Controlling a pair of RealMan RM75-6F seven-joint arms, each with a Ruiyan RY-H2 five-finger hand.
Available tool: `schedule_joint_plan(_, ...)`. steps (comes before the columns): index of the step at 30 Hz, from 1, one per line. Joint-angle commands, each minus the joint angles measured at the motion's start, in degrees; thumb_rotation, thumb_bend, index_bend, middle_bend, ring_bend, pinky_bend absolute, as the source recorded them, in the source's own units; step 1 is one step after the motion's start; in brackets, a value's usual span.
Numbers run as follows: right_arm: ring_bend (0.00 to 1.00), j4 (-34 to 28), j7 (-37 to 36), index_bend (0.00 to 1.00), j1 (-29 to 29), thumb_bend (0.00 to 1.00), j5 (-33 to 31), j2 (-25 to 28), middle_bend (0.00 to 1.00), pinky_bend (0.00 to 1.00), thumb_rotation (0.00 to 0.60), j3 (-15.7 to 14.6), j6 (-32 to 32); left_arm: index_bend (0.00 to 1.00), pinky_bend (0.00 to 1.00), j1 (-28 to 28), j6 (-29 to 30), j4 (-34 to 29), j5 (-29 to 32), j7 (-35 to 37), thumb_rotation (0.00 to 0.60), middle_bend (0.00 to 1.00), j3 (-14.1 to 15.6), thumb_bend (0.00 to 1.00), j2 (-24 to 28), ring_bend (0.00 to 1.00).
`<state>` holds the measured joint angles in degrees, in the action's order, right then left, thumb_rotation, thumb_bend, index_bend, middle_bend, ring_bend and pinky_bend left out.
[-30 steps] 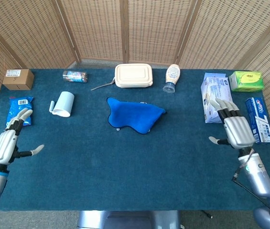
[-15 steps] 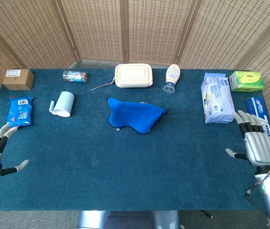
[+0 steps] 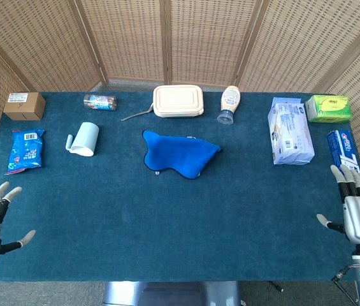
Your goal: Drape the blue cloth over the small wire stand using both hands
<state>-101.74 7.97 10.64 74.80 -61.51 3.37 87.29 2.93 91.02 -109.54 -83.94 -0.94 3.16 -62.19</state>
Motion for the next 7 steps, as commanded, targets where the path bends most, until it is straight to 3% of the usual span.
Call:
schedule_joint_plan(1, 0.0, 0.1, -0.6, 0.0, -0.3, 0.0, 0.3, -0.1, 0.0, 0.0, 0.6, 0.2, 0.0, 0.13, 0.0, -0.1, -0.1, -0.3, -0.3, -0.3, 0.6, 0.03, -0.1, 0.29, 0.1, 0.0)
schedule_joint_plan(7, 0.0, 0.2, -0.7, 0.0, -0.8, 0.0, 0.9, -0.4, 0.0, 0.0, 0.6, 0.6, -0.4, 0.13, 0.0, -0.4, -0.8, -0.5, -0.2, -0.6, 0.6, 0.03, -0.5, 0.29, 0.2, 0.0)
